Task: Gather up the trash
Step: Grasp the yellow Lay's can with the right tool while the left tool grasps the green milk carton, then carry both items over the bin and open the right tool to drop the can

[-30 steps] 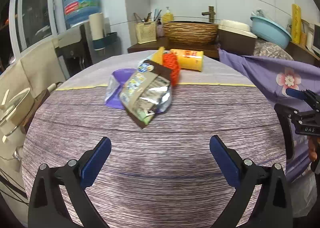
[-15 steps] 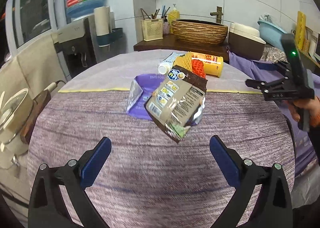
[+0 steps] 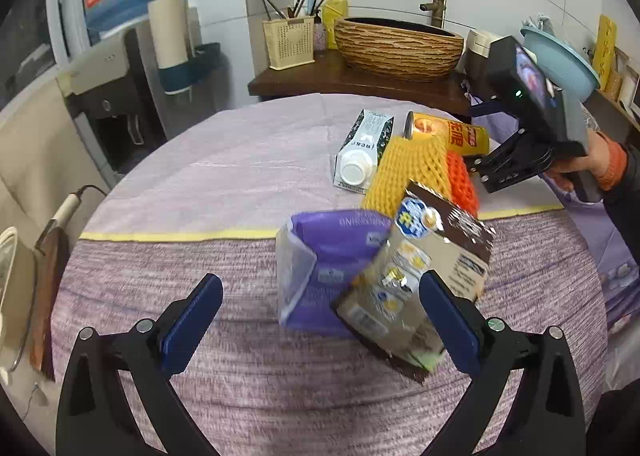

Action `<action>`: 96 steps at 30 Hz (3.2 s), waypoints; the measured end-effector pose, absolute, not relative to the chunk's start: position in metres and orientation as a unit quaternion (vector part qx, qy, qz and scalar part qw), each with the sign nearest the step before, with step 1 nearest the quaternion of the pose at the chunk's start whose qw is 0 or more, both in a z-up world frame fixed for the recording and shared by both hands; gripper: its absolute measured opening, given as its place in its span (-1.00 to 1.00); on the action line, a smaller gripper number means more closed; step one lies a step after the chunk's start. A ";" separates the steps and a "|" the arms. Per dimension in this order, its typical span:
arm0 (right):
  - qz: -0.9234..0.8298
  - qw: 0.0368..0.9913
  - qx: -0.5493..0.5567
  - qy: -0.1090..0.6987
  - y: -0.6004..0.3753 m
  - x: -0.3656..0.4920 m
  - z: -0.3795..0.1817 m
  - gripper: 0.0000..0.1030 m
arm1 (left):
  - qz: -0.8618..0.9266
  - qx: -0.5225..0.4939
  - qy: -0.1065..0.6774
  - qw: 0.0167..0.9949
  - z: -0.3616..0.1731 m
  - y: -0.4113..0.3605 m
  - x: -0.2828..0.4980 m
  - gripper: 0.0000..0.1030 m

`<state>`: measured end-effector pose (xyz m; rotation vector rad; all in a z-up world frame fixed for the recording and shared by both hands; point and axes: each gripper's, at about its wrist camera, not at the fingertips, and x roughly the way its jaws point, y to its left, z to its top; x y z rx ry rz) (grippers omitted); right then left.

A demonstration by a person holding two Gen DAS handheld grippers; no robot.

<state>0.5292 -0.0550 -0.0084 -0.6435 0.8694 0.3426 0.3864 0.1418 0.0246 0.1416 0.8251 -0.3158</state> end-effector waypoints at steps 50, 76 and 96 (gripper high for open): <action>0.134 0.927 -0.044 0.348 -0.204 0.395 0.016 0.30 | -0.179 0.102 0.410 0.889 0.059 0.035 0.550 -0.02; 0.047 0.953 0.052 0.295 -0.310 0.204 0.007 0.30 | -0.290 0.020 0.253 0.923 0.102 -0.036 0.275 -0.02; -0.083 0.919 0.096 0.373 -0.415 0.181 -0.113 0.30 | -0.377 0.017 0.296 0.877 0.033 -0.175 0.211 -0.02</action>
